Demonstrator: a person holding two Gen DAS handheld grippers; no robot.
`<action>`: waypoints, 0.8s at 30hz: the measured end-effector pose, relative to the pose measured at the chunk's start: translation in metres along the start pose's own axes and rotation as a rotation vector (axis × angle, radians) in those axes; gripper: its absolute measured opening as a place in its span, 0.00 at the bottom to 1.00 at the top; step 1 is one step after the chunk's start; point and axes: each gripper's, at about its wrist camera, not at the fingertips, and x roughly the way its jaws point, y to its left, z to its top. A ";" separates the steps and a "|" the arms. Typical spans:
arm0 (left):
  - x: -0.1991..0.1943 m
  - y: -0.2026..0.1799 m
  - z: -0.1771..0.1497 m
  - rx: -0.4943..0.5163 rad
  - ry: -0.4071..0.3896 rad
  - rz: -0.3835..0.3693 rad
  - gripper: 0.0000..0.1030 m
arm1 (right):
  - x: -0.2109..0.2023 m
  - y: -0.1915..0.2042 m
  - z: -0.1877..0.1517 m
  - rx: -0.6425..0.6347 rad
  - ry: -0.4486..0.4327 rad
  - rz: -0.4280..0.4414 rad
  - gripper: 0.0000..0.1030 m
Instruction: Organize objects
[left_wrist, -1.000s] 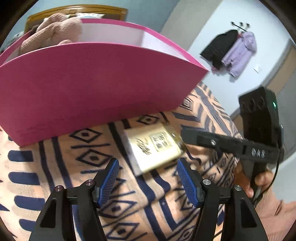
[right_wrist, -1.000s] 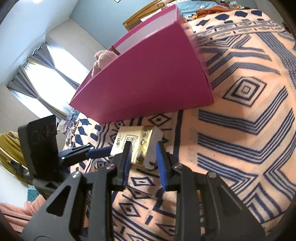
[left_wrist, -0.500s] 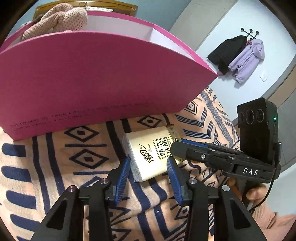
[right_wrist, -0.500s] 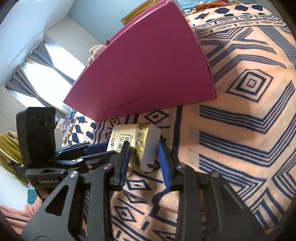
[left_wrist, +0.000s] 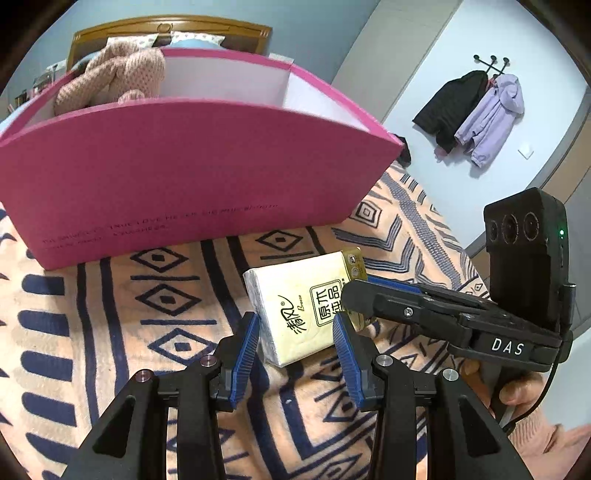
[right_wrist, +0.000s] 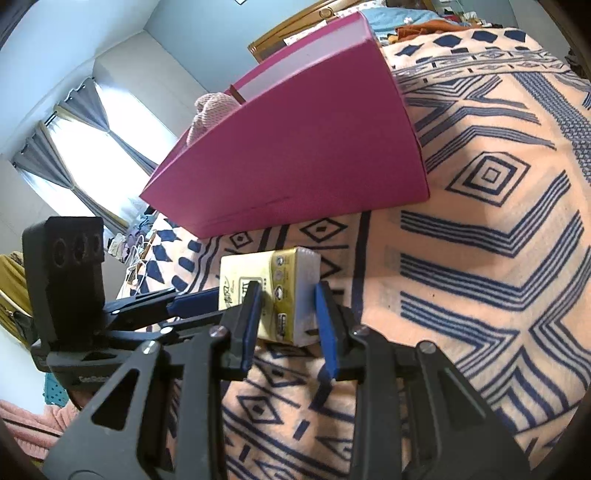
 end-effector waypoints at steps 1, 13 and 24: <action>-0.003 -0.002 0.000 0.007 -0.008 0.001 0.41 | -0.003 0.003 -0.001 -0.008 -0.006 -0.001 0.32; -0.037 -0.025 0.010 0.087 -0.093 0.008 0.41 | -0.043 0.034 -0.001 -0.089 -0.106 -0.012 0.32; -0.050 -0.037 0.021 0.115 -0.135 0.014 0.41 | -0.062 0.049 0.005 -0.128 -0.159 -0.014 0.32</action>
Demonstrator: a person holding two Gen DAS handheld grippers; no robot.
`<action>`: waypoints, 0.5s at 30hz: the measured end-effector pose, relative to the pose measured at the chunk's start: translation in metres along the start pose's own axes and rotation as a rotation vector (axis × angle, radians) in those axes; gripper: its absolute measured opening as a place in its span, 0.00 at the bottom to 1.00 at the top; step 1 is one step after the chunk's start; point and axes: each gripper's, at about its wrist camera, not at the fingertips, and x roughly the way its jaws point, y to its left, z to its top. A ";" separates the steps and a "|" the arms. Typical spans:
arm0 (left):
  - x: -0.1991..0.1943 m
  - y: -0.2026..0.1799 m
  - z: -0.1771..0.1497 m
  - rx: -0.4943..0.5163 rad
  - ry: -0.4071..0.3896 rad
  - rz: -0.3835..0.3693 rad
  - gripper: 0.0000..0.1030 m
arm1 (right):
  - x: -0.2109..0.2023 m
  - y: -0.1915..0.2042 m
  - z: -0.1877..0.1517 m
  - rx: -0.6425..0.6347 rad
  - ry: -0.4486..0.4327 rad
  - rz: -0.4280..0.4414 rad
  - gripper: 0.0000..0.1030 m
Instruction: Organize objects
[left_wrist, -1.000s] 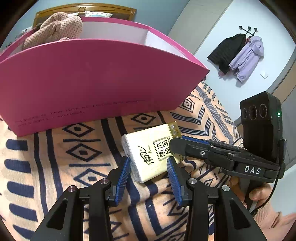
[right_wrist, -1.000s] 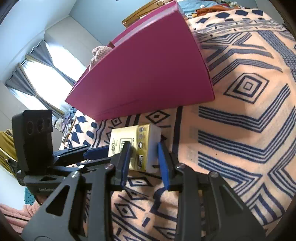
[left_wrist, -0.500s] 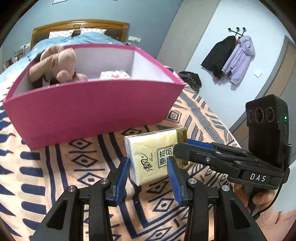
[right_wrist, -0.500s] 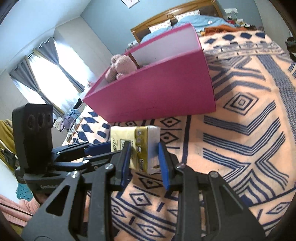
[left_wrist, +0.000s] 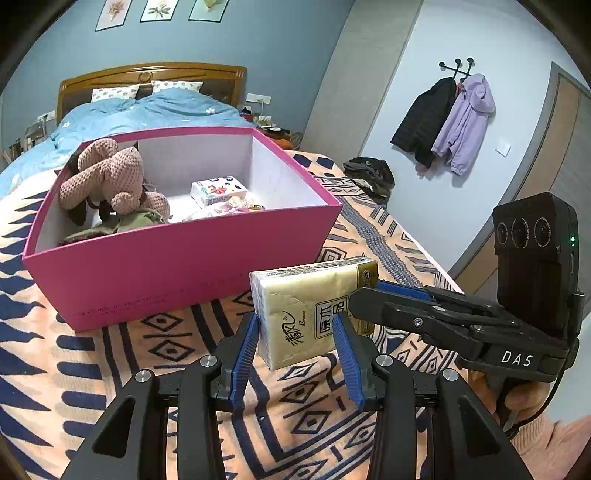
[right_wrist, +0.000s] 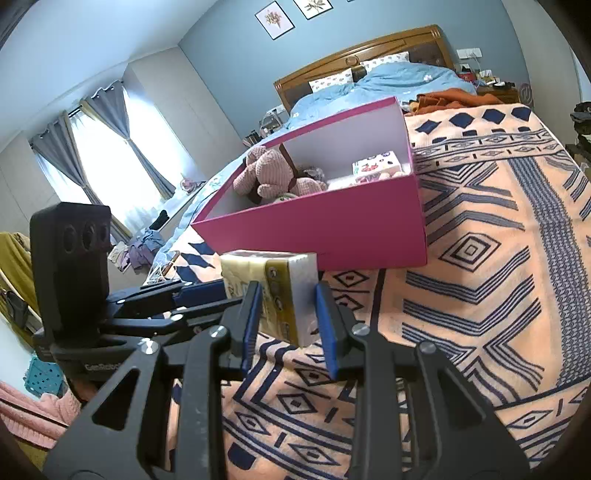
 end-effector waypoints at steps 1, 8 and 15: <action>0.000 0.000 0.000 0.001 -0.001 -0.001 0.41 | 0.000 0.000 0.001 -0.002 -0.002 0.000 0.32; -0.003 -0.005 0.002 0.010 -0.013 0.000 0.41 | -0.002 0.001 0.003 -0.006 -0.016 0.001 0.32; -0.007 -0.008 0.007 0.021 -0.029 0.004 0.41 | -0.005 0.002 0.006 -0.010 -0.030 0.004 0.32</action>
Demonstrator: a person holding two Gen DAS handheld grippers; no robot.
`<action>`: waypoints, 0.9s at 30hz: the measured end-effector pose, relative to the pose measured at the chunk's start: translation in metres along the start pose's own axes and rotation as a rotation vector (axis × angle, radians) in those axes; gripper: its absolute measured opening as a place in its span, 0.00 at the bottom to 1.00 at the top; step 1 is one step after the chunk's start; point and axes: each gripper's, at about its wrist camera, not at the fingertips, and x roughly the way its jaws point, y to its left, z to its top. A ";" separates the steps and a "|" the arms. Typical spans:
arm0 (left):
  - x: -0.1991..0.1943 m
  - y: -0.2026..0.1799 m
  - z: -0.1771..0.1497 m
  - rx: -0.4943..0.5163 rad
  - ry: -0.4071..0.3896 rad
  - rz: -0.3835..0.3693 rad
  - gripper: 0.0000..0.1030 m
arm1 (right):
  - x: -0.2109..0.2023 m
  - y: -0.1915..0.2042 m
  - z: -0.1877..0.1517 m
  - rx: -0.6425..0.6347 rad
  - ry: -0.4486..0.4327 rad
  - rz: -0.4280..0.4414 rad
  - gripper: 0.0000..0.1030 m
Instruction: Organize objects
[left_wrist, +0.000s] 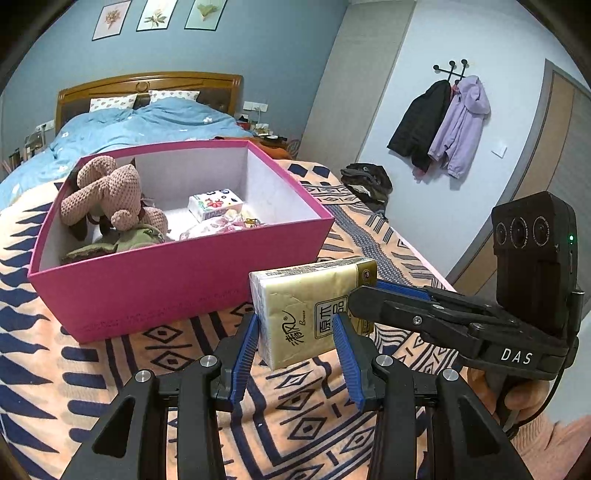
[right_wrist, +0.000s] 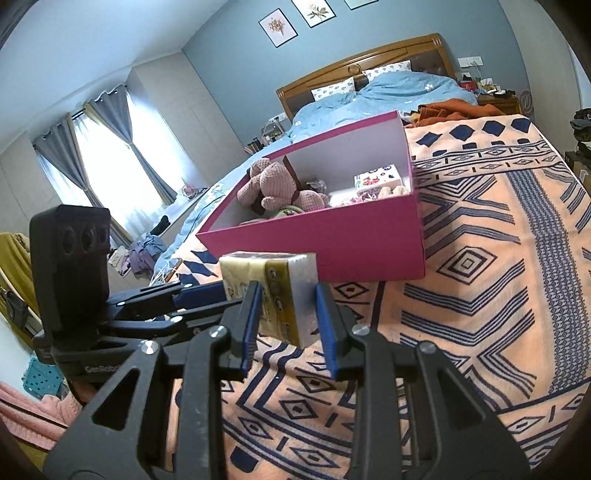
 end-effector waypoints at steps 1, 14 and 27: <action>0.000 0.000 0.000 0.002 -0.002 0.001 0.41 | 0.000 0.000 0.000 -0.002 -0.002 -0.001 0.32; -0.003 -0.006 0.007 0.020 -0.016 0.000 0.41 | -0.004 0.002 0.005 -0.006 -0.019 -0.005 0.32; -0.004 -0.005 0.011 0.032 -0.022 -0.001 0.41 | -0.005 0.003 0.010 -0.012 -0.032 -0.008 0.32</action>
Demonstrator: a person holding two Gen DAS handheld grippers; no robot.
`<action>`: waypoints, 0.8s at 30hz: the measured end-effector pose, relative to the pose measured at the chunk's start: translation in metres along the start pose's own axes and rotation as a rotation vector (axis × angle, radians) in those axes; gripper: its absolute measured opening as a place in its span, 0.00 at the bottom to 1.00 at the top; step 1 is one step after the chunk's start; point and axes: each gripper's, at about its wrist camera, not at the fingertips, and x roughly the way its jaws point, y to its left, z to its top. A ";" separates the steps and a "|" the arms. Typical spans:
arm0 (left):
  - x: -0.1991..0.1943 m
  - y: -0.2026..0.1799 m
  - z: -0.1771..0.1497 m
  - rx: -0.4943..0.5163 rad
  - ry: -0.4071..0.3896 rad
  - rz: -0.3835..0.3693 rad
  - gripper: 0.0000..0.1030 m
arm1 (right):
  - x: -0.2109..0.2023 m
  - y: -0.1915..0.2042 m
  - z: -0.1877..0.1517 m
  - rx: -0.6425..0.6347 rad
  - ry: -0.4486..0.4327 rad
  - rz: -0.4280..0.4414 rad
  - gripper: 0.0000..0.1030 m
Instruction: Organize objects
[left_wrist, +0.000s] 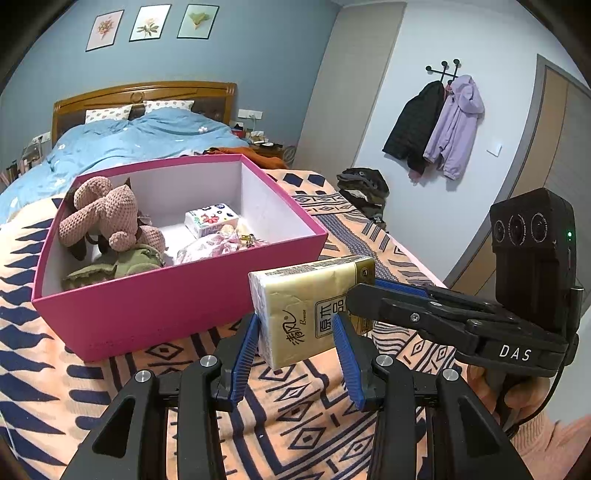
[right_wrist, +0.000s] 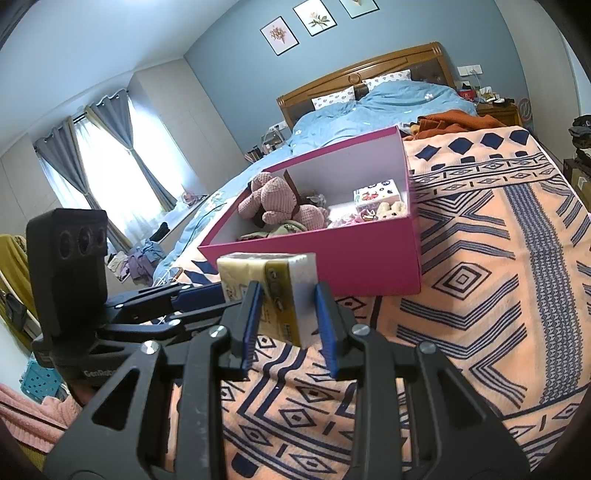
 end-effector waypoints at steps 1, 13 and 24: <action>0.000 0.000 0.001 -0.001 0.000 -0.001 0.41 | 0.000 0.000 0.001 -0.001 -0.002 0.000 0.32; -0.002 0.003 0.008 -0.001 -0.014 0.001 0.41 | 0.000 0.004 0.008 -0.012 -0.015 0.003 0.32; -0.008 0.006 0.014 -0.003 -0.045 0.005 0.41 | 0.001 0.007 0.014 -0.026 -0.023 0.009 0.32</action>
